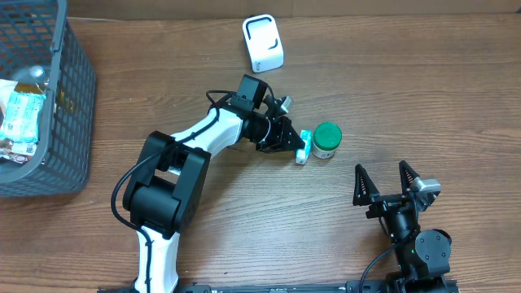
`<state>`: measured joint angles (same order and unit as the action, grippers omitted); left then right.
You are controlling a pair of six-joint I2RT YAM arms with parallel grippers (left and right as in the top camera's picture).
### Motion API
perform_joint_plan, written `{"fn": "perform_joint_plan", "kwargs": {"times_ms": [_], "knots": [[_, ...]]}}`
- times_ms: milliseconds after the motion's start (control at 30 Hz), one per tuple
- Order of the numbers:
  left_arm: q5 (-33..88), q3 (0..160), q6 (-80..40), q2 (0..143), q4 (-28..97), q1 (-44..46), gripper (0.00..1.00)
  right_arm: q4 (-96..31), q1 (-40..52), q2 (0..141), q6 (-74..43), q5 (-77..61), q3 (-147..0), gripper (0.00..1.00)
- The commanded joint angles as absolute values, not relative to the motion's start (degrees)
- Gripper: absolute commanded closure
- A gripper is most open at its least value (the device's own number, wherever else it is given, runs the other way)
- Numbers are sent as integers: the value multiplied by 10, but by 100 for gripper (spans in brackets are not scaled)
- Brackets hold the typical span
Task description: Scan the item barcode
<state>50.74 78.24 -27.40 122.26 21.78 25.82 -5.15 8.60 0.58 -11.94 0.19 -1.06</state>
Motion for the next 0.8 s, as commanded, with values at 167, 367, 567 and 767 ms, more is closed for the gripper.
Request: {"fn": "perform_joint_plan", "kwargs": {"times_ms": [167, 367, 567, 767], "knots": [[504, 780, -288, 1206, 218, 262, 79, -48, 83, 2, -115, -1, -4, 0], [505, 780, -288, 1206, 218, 263, 68, -48, 83, 2, -115, -1, -4, 0], [507, 782, -283, 1206, 218, 262, 52, -48, 83, 2, -115, -1, -4, 0], [504, 794, -274, 1197, 226, 260, 42, -48, 83, 2, -115, -1, -4, 0]]}}
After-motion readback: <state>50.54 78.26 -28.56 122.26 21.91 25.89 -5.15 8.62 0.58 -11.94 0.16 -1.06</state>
